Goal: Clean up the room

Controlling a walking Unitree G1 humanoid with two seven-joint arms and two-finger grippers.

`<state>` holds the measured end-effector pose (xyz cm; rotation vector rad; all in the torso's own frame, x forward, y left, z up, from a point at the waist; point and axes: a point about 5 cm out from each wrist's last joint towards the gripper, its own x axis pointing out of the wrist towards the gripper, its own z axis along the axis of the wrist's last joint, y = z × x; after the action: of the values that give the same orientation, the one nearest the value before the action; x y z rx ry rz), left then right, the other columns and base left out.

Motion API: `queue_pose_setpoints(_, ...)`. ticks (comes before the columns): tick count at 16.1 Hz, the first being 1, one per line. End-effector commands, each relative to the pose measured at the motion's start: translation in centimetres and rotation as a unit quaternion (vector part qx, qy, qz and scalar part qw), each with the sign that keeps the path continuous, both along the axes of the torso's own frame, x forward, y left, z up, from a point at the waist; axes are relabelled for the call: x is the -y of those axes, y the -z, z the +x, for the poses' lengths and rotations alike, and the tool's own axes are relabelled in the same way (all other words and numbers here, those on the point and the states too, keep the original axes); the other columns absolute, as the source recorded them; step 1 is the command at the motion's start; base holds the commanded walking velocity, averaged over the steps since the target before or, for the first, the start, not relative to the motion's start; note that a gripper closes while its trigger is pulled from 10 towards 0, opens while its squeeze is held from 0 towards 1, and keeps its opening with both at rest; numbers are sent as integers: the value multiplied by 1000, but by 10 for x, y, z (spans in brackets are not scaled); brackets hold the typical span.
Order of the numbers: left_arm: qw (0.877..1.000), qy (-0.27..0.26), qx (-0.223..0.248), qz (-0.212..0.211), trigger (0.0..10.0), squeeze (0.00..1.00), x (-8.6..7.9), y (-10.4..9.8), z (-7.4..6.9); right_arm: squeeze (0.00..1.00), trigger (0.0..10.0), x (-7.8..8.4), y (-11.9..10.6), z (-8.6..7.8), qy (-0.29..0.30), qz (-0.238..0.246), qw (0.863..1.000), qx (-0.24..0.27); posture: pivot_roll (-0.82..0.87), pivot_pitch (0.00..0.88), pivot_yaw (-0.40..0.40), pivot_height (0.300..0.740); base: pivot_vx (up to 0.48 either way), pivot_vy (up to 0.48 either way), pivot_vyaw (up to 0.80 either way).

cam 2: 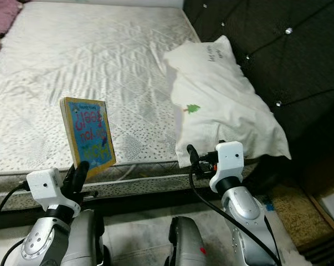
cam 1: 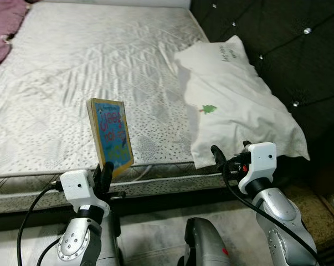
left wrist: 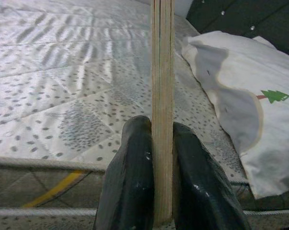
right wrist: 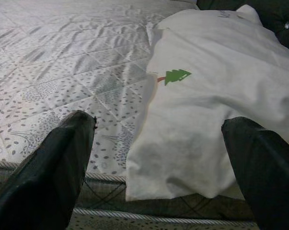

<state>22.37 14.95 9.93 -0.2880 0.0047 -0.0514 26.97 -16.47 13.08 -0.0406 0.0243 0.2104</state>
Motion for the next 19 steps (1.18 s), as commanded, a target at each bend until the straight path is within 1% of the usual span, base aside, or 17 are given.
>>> queue_pose_setpoints(1, 999, 10, 37, 3, 10000, 0, 4, -13, 0, 0, 10000, -1, 1, 0, -6, 0, 1000, 1, -108, 168, -93, 600, 304, 0, 0)
queue_pose_setpoints(5, 999, 9, 38, 0, 10000, 0, 4, -13, 1, 0, 10000, 1, 2, 0, -5, -6, 1000, 1, -107, 165, -96, 600, 334, 0, 0)
queue_pose_setpoints(10, 999, 12, 39, -3, 10000, 0, 5, -12, 2, 0, 10000, 3, 3, 2, -3, -13, 1000, 2, -109, 166, -95, 600, 445, 0, 0)
queue_pose_setpoints(13, 1000, -2, 14, 2, 10000, 0, 5, -6, 4, 0, 10000, 3, 6, 1, -4, -13, 1000, 0, -109, 167, -96, 600, 0, 0, 0)
queue_pose_setpoints(14, 1000, -6, 7, -5, 10000, 0, 4, -3, 4, 0, 10000, 3, 6, 1, -4, -13, 1000, 0, -109, 167, -96, 600, 0, 0, 0)
queue_pose_setpoints(16, 1000, -18, -23, -6, 10000, 0, 0, 5, 8, 0, 10000, 3, 7, 1, -5, -16, 1000, -1, -115, 169, -99, 600, 0, 0, 0)
queue_pose_setpoints(18, 997, -5, -83, -4, 10000, 0, 5, 21, 13, 0, 10000, 4, 7, 1, -5, -19, 1000, 0, -114, 169, -100, 600, 0, 0, 0)
queue_pose_setpoints(19, 997, 4, -80, -7, 10000, 0, 7, 20, 15, 0, 10000, 4, 7, 1, -5, -20, 1000, 0, -122, 169, -106, 600, 0, 0, 0)
